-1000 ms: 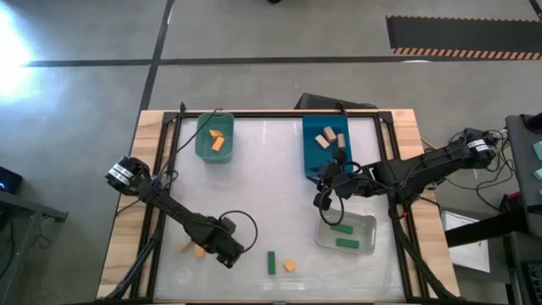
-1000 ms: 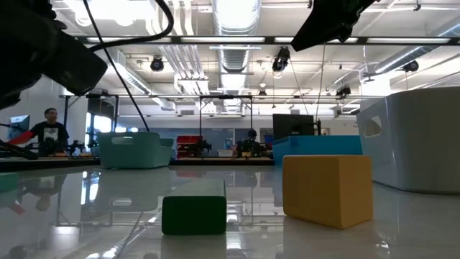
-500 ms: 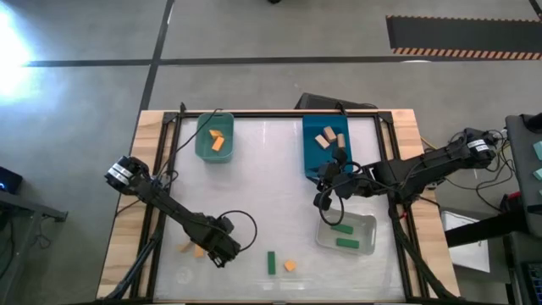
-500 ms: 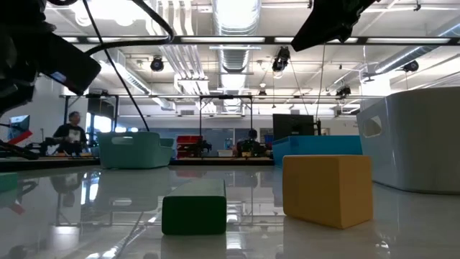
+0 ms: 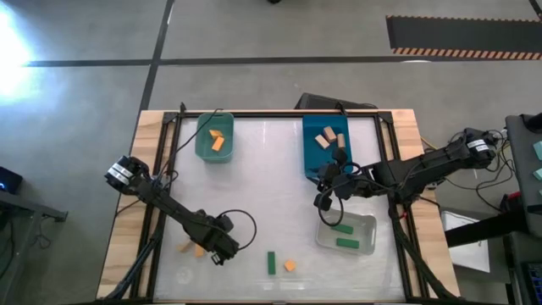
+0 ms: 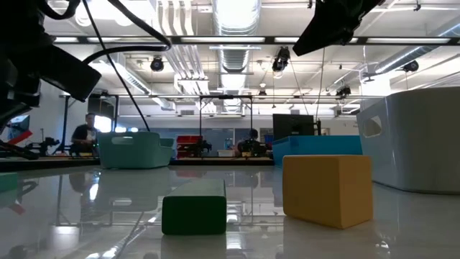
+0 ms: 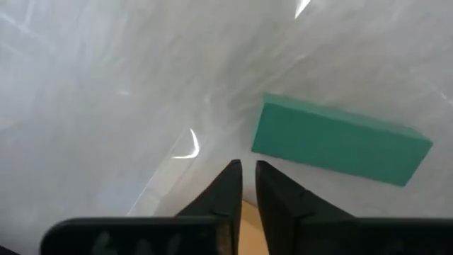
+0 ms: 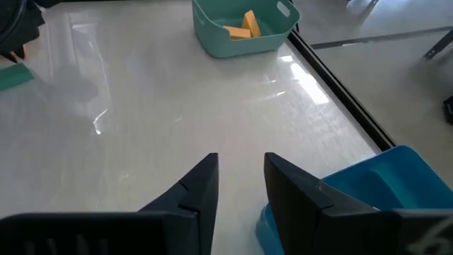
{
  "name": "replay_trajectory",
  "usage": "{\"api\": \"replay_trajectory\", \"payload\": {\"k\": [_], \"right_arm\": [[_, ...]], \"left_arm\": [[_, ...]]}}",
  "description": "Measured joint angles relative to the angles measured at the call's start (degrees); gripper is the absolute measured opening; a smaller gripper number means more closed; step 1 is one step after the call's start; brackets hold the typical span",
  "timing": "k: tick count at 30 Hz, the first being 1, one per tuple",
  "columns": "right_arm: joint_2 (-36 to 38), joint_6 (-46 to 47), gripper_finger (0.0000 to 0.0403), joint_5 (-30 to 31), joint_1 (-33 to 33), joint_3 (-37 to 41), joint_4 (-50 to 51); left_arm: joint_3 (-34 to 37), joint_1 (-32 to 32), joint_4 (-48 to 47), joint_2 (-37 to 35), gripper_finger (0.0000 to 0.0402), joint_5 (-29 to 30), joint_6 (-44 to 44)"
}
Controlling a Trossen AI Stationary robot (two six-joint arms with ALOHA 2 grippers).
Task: Sort & place blocks by color
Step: Put the green wooden block into the gray bin
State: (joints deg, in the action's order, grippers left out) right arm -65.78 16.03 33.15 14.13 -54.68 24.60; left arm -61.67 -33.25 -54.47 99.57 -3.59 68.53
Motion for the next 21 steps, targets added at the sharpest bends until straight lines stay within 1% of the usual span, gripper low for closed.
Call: {"api": "replay_trajectory", "payload": {"k": [3, 6, 9, 14, 18, 21], "right_arm": [[0.00, 0.00, 0.0102, 0.00, 0.00, 0.00, 0.00], [0.00, 0.02, 0.0100, -0.02, 0.00, 0.00, 0.00], [0.00, 0.02, 0.0102, -0.01, 0.00, 0.07, 0.02], [0.00, 0.02, 0.0105, -0.01, 0.00, 0.09, 0.02], [0.00, 0.02, 0.0100, -0.02, 0.00, 0.09, 0.04], [0.00, 0.02, 0.0097, -0.02, 0.00, 0.09, 0.04]], "left_arm": [[0.10, 0.17, 1.42, 0.00, 0.0008, 0.14, 0.00], [0.24, 0.20, 3.14, 0.02, 0.0001, 0.79, 0.01], [0.29, 0.33, 3.58, 0.37, 0.0000, 1.09, 0.00], [0.21, 1.10, 4.72, 0.32, 0.0000, 4.22, -0.05], [0.11, 1.81, 4.45, -0.47, 0.0000, 4.39, -0.13], [-0.38, 2.04, 4.40, -1.08, 0.0000, 3.77, 2.67]]}}
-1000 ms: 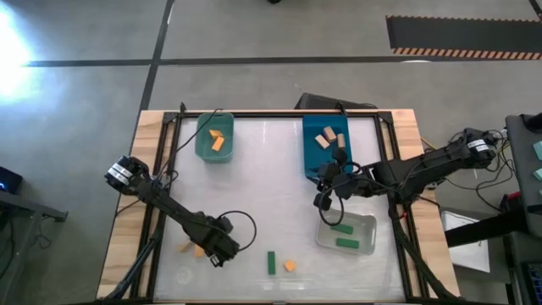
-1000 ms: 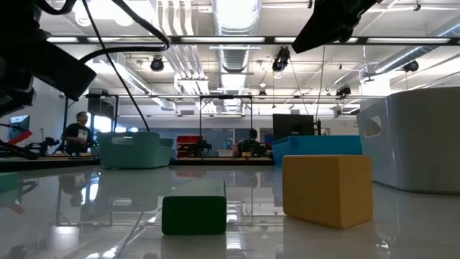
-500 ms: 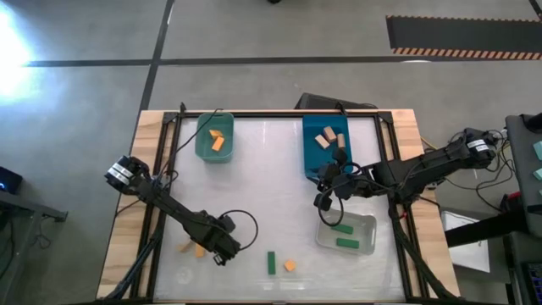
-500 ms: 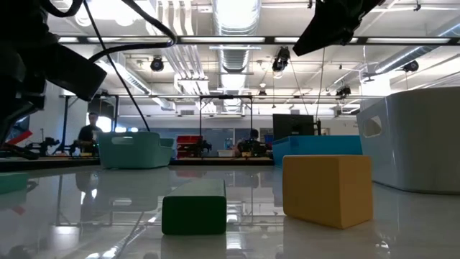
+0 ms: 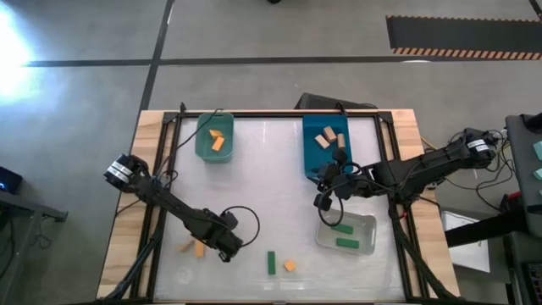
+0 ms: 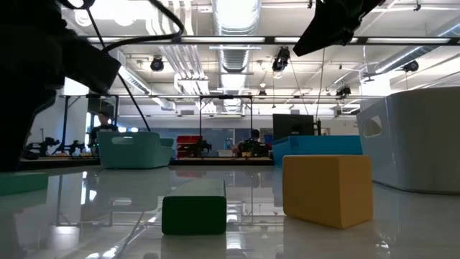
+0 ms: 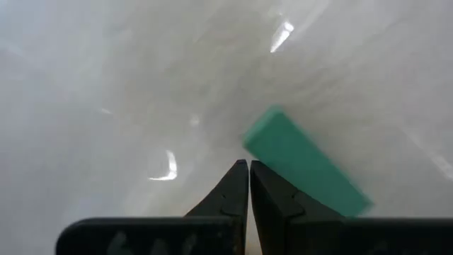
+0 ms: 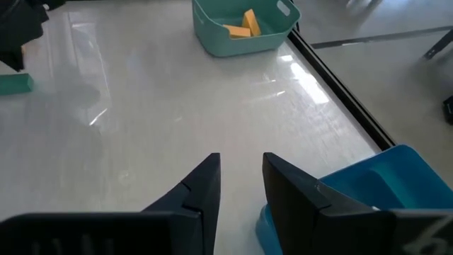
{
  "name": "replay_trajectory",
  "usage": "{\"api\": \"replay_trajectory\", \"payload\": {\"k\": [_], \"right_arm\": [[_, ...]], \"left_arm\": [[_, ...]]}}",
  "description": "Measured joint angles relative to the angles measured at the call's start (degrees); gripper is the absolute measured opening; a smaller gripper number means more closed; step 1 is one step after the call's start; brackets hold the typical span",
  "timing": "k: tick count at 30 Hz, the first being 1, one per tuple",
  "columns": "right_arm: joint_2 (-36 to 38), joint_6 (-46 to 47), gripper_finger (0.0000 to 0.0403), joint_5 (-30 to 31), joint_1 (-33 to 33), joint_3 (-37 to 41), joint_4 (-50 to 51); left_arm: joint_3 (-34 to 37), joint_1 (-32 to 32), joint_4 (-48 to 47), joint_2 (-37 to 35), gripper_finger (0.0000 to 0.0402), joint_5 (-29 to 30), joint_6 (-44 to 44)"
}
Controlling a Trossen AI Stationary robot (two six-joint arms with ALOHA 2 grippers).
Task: Sort & place blocks by color
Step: Put the green wooden block into the gray bin
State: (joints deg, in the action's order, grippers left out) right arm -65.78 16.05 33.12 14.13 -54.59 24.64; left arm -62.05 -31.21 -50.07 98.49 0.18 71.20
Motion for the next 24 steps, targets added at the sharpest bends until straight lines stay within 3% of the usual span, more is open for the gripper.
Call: {"api": "replay_trajectory", "payload": {"k": [5, 11, 24], "right_arm": [[0.00, 0.00, 0.0096, -0.02, 0.00, 0.02, 0.00], [0.00, -0.11, 0.0100, -0.02, 0.00, 0.02, 0.11], [0.00, -0.15, 0.0097, -0.07, 0.00, 0.39, 0.40]], "left_arm": [[-1.99, 0.29, 0.11, -0.83, 0.0000, -0.96, 10.05], [-2.22, 0.05, 0.12, -0.99, 0.0008, -2.73, 11.03], [-1.26, 0.07, 5.55, -0.04, 0.0134, -3.00, 13.82]]}}
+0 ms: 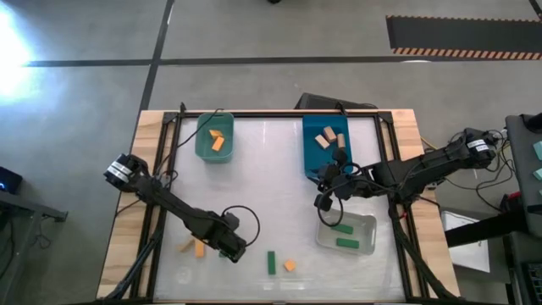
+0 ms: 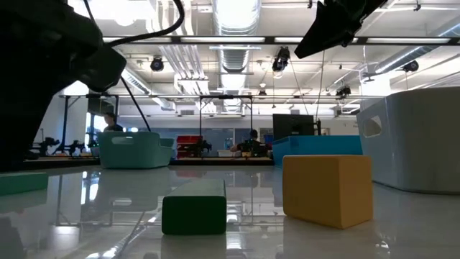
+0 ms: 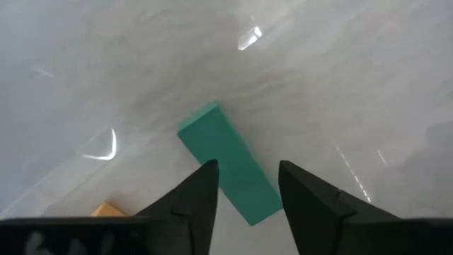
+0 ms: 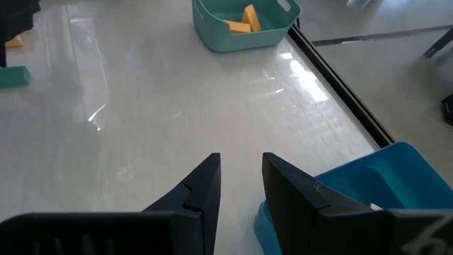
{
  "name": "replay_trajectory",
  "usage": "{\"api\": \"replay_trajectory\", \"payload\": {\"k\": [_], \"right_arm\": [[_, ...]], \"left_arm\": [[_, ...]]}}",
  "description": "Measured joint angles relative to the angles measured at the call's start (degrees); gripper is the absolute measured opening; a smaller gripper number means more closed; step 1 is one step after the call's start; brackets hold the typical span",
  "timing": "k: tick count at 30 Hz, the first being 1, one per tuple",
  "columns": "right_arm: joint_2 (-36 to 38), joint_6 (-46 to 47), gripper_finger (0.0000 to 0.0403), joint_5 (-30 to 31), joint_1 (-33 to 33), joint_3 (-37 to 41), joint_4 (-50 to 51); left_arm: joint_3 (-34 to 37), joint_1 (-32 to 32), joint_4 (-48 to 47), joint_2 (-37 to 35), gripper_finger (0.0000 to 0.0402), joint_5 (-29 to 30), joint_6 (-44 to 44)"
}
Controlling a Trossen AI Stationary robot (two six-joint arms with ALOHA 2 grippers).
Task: Sort & place blocks by color
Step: Put the green wooden block into the gray bin
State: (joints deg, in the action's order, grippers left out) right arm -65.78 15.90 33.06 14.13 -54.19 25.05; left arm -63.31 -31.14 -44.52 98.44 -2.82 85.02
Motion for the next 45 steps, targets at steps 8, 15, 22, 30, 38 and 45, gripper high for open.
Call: {"api": "replay_trajectory", "payload": {"k": [8, 15, 22, 30, 38, 45], "right_arm": [[0.00, -0.02, 0.0103, 0.00, 0.00, 0.00, 0.01], [0.00, -0.02, 0.0096, -0.02, 0.00, 0.00, 0.05], [0.00, -0.02, 0.0102, -0.02, 0.00, 0.02, 0.06], [0.00, -0.02, 0.0102, -0.02, 0.00, 0.02, 0.06], [0.00, -0.02, 0.0100, -0.04, 0.00, 0.02, 0.36], [0.00, -0.02, 0.0105, -0.04, 0.00, 0.02, 0.41]], "left_arm": [[0.20, -0.11, 0.10, 0.83, 0.0157, -0.82, 0.20], [0.92, -0.35, 0.09, 0.84, 0.0157, -1.60, 1.22], [1.09, -1.07, 0.36, 0.84, 0.0158, -1.61, 1.61], [0.50, -1.16, 0.30, 0.38, 0.0183, -1.54, 0.36], [0.87, -1.62, 0.56, 1.66, 0.0231, -2.05, 3.14], [0.86, -1.66, 3.17, 3.94, 0.0232, -2.50, 1.82]]}}
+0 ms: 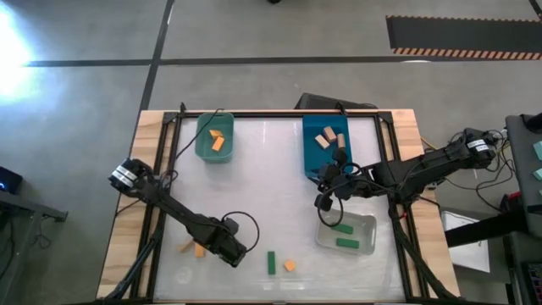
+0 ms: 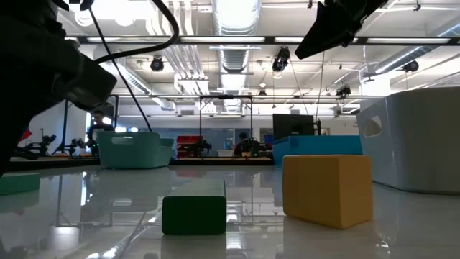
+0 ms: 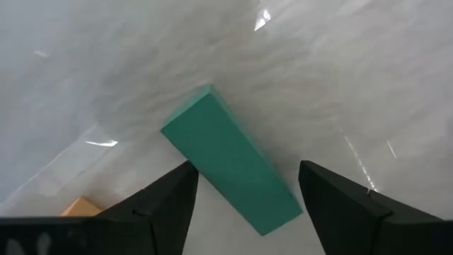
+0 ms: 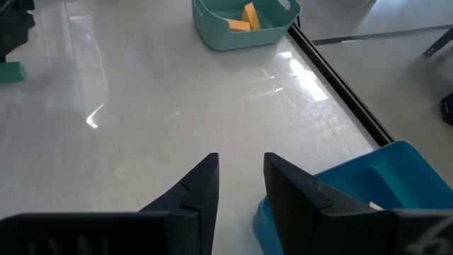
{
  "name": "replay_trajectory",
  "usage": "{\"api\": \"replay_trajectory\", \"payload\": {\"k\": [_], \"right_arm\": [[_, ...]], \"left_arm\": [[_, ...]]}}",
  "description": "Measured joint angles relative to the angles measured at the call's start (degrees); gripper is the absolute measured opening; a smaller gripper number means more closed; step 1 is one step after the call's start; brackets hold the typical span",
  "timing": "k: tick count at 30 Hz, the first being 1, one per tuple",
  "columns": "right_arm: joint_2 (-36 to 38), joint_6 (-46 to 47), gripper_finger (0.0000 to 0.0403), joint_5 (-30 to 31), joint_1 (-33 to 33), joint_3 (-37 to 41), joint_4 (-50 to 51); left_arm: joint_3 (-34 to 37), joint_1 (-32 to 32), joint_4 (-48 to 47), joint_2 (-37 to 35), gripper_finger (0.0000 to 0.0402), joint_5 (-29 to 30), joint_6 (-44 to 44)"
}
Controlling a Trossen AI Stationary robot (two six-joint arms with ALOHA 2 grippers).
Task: Sort & place blocks by color
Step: Put the green wooden block into the gray bin
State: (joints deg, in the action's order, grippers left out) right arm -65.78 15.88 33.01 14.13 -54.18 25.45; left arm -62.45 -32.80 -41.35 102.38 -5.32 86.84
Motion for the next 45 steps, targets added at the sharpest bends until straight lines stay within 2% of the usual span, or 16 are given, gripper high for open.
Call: {"api": "replay_trajectory", "payload": {"k": [5, 12, 17, 21, 26, 30, 33, 38, 45], "right_arm": [[0.00, 0.00, 0.0098, -0.01, 0.00, 0.01, 0.01], [0.00, 0.17, 0.0091, -0.04, 0.93, 0.79, -0.58], [0.00, 0.62, 0.0093, -0.15, 2.76, 2.72, -4.25], [0.00, -1.54, 0.0096, -0.25, 3.63, 5.03, -10.24], [0.00, -4.83, 0.0100, -5.23, 3.89, 10.55, -27.20], [-0.33, -7.96, 0.0124, -10.55, 3.89, 15.01, -42.63], [-0.60, -10.28, 0.0149, -13.10, 3.89, 17.96, -51.09], [-2.40, -14.47, 0.0186, -14.20, 4.32, 20.40, -60.06], [-5.59, -15.91, 0.0215, -17.13, 4.37, 20.64, -64.70]], "left_arm": [[-0.40, 0.04, -0.61, 1.10, 0.0202, -0.39, -0.64], [-0.65, 0.04, -4.13, 0.13, 0.0088, 0.85, -3.59], [-0.62, 1.48, -5.20, -3.03, 0.0084, 7.48, -11.92], [-0.95, 3.49, -3.37, -6.40, 0.0084, 15.77, -23.79], [-0.58, 6.14, 11.22, -10.82, 0.0084, 26.67, -45.90], [-0.03, 8.60, 25.32, -12.44, 0.0084, 28.96, -63.25], [0.03, 10.23, 34.32, -12.54, 0.0084, 29.48, -72.67], [0.03, 11.82, 44.11, -12.48, 0.0084, 29.51, -83.28], [0.03, 13.29, 49.90, -12.42, 0.0084, 29.48, -87.25]]}}
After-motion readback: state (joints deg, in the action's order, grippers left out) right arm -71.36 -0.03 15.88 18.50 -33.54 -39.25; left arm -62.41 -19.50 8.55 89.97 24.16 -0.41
